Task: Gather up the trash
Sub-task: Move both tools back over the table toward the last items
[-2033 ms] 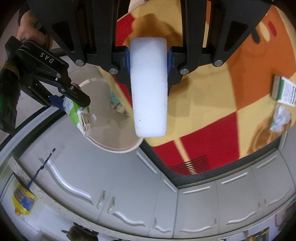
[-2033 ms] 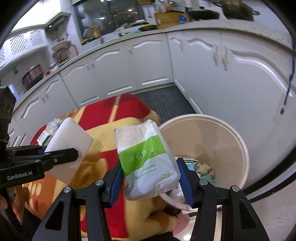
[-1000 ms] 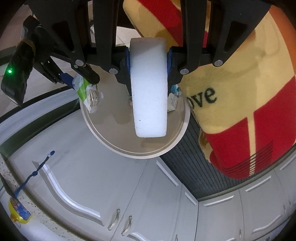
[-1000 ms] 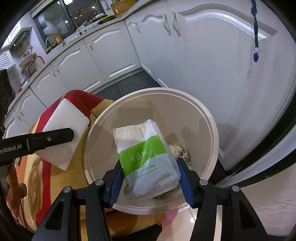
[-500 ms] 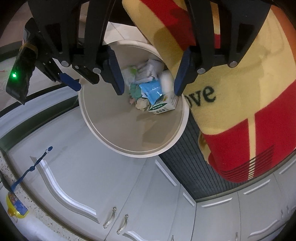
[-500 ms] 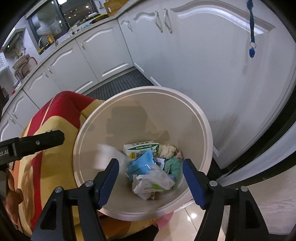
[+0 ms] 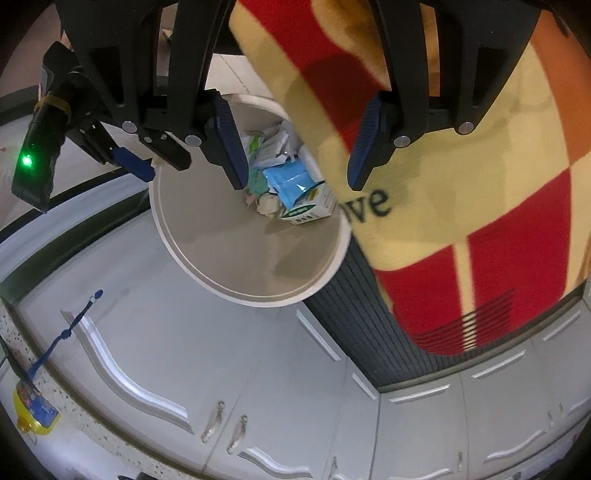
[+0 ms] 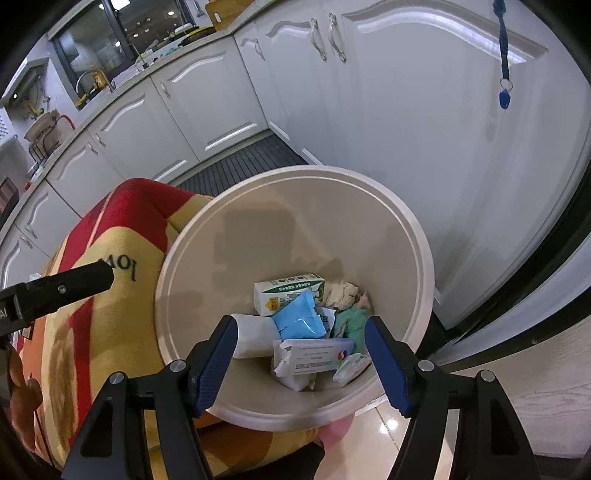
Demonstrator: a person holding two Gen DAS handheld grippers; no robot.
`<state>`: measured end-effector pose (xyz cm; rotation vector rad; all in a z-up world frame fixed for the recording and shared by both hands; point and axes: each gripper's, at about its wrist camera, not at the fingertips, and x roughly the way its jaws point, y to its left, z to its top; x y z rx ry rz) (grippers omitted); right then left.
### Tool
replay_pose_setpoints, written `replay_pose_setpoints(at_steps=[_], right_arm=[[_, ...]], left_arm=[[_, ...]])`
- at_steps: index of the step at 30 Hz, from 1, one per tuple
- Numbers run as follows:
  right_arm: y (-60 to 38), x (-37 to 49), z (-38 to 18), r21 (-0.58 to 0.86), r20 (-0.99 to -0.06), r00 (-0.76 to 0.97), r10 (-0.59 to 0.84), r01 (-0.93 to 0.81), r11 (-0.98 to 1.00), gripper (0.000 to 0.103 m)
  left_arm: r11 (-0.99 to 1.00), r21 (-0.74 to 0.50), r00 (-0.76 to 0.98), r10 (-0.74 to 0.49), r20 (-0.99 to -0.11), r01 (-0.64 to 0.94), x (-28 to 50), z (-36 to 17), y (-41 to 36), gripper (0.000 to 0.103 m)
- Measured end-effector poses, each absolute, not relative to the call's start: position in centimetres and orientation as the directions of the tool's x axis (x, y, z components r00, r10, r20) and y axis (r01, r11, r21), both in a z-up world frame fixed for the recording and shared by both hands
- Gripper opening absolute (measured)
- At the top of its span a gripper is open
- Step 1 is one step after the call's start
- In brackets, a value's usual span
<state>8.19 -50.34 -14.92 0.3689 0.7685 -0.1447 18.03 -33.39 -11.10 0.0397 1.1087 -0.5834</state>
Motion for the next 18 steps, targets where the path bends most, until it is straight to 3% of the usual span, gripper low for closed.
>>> replay_pose_setpoints(at_steps=[18], right_arm=[[-43.9, 8.4, -11.1, 0.237, -0.661, 0.749, 0.056, 0.138, 0.962, 0.071]], left_arm=[[0.934, -0.157, 0.440, -0.293, -0.849, 0.320, 17.1, -9.3, -23.3, 0.054]])
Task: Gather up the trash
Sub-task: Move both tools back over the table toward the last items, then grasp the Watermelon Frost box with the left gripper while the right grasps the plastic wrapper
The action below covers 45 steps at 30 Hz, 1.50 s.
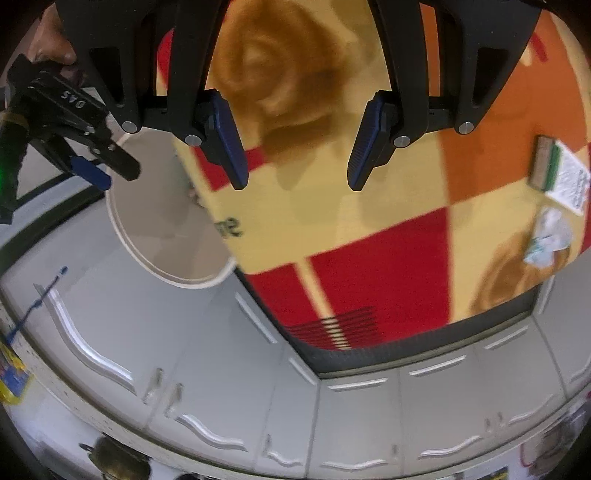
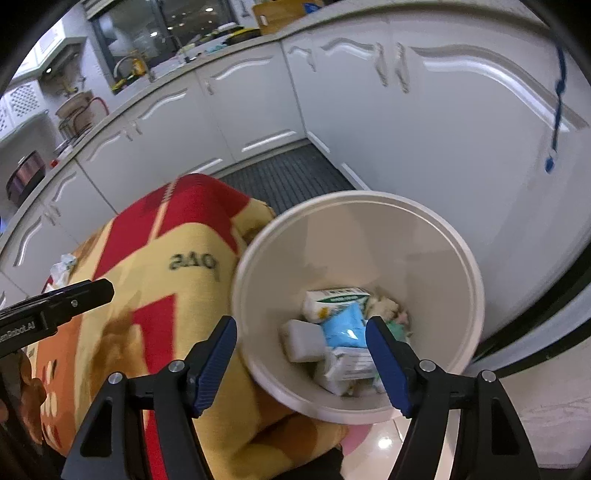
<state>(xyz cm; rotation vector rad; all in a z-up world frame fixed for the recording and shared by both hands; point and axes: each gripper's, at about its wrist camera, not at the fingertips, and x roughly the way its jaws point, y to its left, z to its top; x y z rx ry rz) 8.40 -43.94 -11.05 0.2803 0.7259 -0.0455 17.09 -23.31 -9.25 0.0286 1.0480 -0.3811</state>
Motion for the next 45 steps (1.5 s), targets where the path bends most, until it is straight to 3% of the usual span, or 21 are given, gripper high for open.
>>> replay_pose_setpoints(at_steps=[15, 26, 35, 45], right_arm=[[-36.9, 9.4, -8.6, 0.187, -0.643, 0.755, 0.126, -0.004, 0.982, 0.072], [-33.9, 10.3, -8.1, 0.174, -0.641, 0.750, 0.163, -0.066, 0.983, 0.072], [-30.0, 11.3, -7.8, 0.157, -0.643, 0.736, 0.211, -0.144, 0.977, 0.072], [-26.4, 11.9, -6.9, 0.132, -0.636, 0.729, 0.252, -0.219, 0.967, 0.074]], left_arm=[[0.984, -0.143, 0.480, -0.178, -0.859, 0.109, 23.6, -11.9, -12.8, 0.054], [0.996, -0.068, 0.417, -0.087, -0.905, 0.060, 20.9, -12.7, -6.5, 0.054], [0.990, -0.138, 0.458, -0.126, -0.880, 0.006, 16.8, -10.6, -0.4, 0.054], [0.966, -0.240, 0.492, -0.163, -0.855, -0.096, 18.7, -9.3, 1.8, 0.057]])
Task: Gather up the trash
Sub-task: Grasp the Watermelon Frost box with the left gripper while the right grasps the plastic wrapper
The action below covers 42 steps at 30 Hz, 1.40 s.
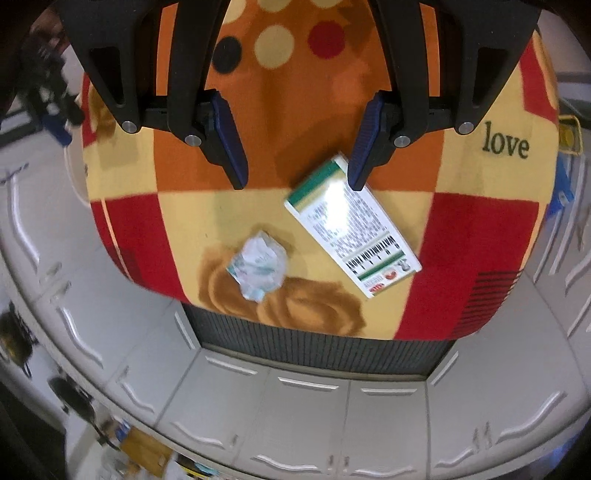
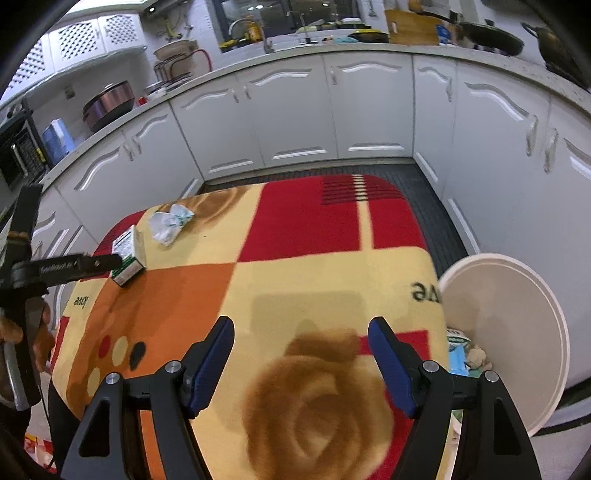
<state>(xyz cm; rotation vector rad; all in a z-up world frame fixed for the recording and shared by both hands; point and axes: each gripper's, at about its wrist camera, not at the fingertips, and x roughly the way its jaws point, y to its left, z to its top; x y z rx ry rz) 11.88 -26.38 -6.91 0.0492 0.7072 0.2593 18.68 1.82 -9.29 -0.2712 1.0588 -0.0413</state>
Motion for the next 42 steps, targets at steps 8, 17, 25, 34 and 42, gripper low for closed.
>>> replay_pose_setpoints(at_steps=[8, 17, 25, 34, 42], right_arm=[[-23.0, 14.2, -6.8, 0.130, -0.648, 0.697, 0.307, -0.296, 0.946, 0.077], [-19.1, 17.3, -7.6, 0.128, -0.676, 0.648, 0.351, -0.366, 0.922, 0.077], [-15.9, 21.2, -7.4, 0.160, -0.671, 0.620, 0.406, -0.414, 0.896, 0.077], [-10.5, 27.6, -8.2, 0.268, -0.672, 0.549, 0.498, -0.447, 0.854, 0.077], [-8.3, 30.3, -8.8, 0.302, -0.651, 0.564, 0.508, -0.421, 0.855, 0.040]], left_arm=[[0.913, -0.325, 0.493, -0.171, -0.853, -0.246, 21.0, -10.1, 5.2, 0.065], [0.889, -0.317, 0.459, -0.141, -0.877, -0.332, 23.8, -12.2, 6.8, 0.065], [0.919, -0.320, 0.407, -0.208, -0.890, -0.231, 23.8, -12.4, 7.7, 0.061], [0.927, -0.317, 0.367, -0.229, -0.901, -0.199, 21.4, -12.4, 9.8, 0.059], [0.929, -0.303, 0.408, -0.197, -0.891, -0.212, 20.8, -12.8, 8.7, 0.061]])
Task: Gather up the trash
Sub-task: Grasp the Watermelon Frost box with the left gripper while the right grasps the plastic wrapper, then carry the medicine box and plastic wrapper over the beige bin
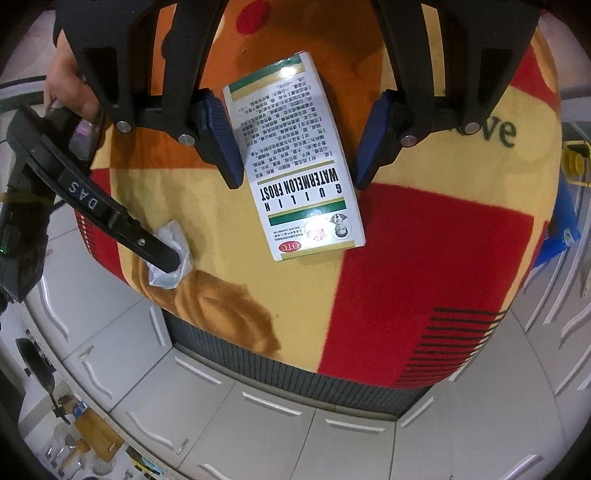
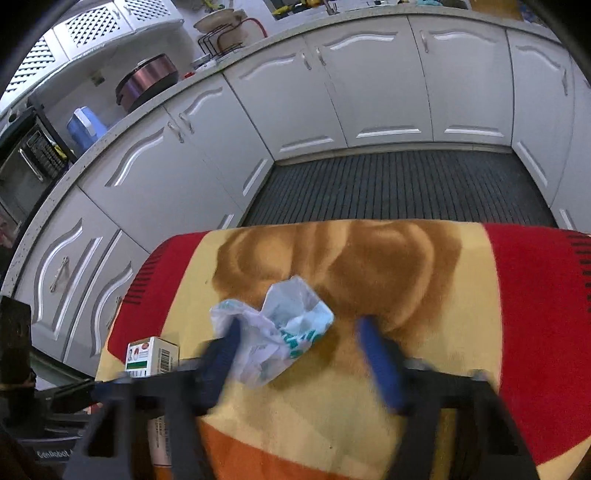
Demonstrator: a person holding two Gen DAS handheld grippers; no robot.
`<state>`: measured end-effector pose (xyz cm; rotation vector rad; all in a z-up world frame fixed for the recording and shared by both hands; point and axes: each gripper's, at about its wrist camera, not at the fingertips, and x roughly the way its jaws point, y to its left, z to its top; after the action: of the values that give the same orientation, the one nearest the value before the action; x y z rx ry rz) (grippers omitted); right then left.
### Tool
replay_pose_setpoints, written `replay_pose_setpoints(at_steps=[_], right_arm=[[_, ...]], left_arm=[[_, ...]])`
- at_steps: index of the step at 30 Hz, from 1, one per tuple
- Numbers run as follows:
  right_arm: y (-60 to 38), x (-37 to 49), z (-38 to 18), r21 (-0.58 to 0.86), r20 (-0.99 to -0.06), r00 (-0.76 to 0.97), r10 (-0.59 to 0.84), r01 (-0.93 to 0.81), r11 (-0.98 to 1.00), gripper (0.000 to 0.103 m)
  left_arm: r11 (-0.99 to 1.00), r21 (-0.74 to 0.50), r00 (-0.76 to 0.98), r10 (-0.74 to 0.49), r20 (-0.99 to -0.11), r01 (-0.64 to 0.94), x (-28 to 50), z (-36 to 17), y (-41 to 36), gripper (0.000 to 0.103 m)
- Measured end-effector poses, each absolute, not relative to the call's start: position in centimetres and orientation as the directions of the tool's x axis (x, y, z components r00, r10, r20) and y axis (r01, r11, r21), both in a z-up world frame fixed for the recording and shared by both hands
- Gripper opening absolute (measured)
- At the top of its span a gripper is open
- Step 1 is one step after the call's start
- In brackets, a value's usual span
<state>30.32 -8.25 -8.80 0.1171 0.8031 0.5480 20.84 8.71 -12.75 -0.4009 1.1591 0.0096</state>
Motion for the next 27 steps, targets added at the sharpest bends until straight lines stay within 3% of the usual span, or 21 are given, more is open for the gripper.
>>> replay_pose_setpoints(at_steps=[5, 27], right_arm=[[-9.2, 28.7, -8.1, 0.289, -0.635, 0.573, 0.519, -0.446, 0.847, 0.028], [-23.7, 15.4, -6.5, 0.285, -0.559, 0.701, 0.443, -0.339, 0.896, 0.028]], left_arm=[[0.934, -0.299, 0.426, -0.194, -0.884, -0.195, 20.1, -13.0, 8.3, 0.059], [0.954, -0.297, 0.443, -0.284, -0.850, 0.041, 16.1, -9.1, -1.5, 0.053]])
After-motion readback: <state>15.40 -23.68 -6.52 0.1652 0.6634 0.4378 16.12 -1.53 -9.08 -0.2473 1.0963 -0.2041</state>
